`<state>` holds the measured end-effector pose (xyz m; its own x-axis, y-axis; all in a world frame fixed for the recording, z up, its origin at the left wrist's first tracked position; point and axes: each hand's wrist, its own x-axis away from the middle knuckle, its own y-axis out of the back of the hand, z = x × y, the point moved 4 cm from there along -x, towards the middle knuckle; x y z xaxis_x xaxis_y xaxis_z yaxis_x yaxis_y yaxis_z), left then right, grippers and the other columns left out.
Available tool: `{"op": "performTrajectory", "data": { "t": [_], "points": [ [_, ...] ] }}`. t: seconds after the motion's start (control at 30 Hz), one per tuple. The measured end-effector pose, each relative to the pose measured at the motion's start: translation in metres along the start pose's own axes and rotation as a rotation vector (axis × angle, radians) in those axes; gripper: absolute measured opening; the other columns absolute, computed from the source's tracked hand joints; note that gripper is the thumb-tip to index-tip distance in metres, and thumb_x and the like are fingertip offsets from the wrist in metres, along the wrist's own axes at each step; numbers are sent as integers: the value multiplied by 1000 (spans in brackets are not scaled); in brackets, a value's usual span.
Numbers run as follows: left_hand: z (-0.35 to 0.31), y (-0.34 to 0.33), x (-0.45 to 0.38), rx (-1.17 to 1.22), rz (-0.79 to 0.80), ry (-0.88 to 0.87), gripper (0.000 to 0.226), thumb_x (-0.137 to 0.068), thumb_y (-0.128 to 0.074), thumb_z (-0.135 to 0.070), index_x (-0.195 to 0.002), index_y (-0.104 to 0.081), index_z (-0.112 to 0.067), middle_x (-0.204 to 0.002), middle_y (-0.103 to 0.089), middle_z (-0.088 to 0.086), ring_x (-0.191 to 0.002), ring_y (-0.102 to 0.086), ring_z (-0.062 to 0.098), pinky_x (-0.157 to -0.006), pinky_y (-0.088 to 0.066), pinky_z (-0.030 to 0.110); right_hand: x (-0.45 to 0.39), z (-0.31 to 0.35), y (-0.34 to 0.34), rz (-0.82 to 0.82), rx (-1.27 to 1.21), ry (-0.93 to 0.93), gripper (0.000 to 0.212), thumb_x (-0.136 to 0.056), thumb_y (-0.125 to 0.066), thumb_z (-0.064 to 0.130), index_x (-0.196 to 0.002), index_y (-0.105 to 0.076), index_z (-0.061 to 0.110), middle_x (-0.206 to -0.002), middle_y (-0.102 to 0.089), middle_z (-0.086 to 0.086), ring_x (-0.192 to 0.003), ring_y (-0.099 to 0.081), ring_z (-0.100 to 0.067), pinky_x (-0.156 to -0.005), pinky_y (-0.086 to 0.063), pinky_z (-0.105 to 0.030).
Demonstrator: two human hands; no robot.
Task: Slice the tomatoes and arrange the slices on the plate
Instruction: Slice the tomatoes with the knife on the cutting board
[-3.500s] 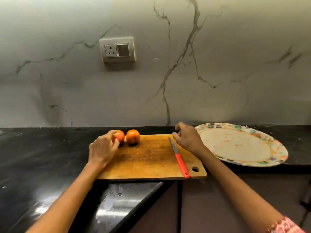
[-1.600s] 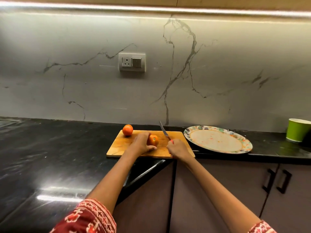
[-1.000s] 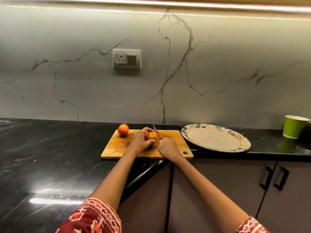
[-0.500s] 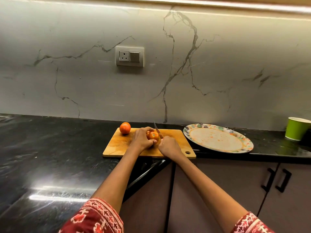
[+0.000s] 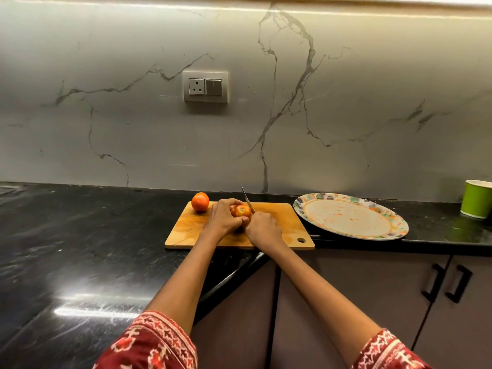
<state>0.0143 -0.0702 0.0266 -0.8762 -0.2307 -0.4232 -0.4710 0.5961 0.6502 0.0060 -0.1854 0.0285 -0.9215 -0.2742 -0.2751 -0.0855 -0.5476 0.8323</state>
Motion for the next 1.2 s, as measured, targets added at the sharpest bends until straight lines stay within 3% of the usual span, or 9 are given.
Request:
{"op": "performTrajectory", "data": {
  "t": [0.17, 0.37, 0.67, 0.87, 1.0, 1.2],
  "points": [
    [1, -2, -2, -31, -16, 19, 47, -80, -70, -20, -124, -55, -13, -127, -53, 11, -118, -46, 24, -93, -39, 30, 9, -9, -6, -20, 71, 9, 25, -95, -48, 14, -118, -54, 3, -115, -58, -12, -105, -58, -23, -74, -41, -23],
    [0, -4, -1, -54, 9, 30, 48, -78, -72, -23, -123, -55, -16, -125, -54, 11, -118, -46, 24, -97, -39, 34, -8, -2, -9, 28, 20, -26, 25, -96, -50, 21, -113, -57, 4, -112, -60, -10, -101, -59, -21, -73, -44, -24],
    [0, -4, -3, -57, 10, 28, 48, -77, -73, -23, -122, -57, -16, -124, -56, 11, -117, -48, 24, -97, -41, 35, -7, -12, -13, 109, 32, -39, 22, -95, -50, 17, -108, -59, 3, -108, -61, -12, -96, -60, -23, -71, -45, -26],
    [13, 2, -1, -13, -17, 72, 48, -78, -72, -23, -123, -56, -15, -126, -54, 11, -118, -46, 26, -98, -38, 38, -11, -11, -17, 230, 91, -48, 24, -94, -49, 17, -111, -59, 2, -113, -60, -14, -104, -59, -26, -81, -47, -30],
    [13, 2, -1, 4, 10, 59, 51, -76, -75, -23, -122, -56, -17, -126, -54, 11, -119, -46, 26, -99, -40, 39, -4, -29, 2, 153, 159, -58, 29, -94, -47, 14, -119, -55, 2, -120, -58, -15, -110, -56, -29, -87, -46, -34],
    [6, 1, 2, 6, 0, 52, 52, -74, -76, -24, -121, -57, -16, -125, -56, 11, -115, -51, 24, -95, -47, 38, -9, -31, 20, 134, 80, -51, 29, -96, -41, 15, -111, -60, -2, -115, -61, -19, -105, -58, -31, -77, -42, -31]
  ]
}}
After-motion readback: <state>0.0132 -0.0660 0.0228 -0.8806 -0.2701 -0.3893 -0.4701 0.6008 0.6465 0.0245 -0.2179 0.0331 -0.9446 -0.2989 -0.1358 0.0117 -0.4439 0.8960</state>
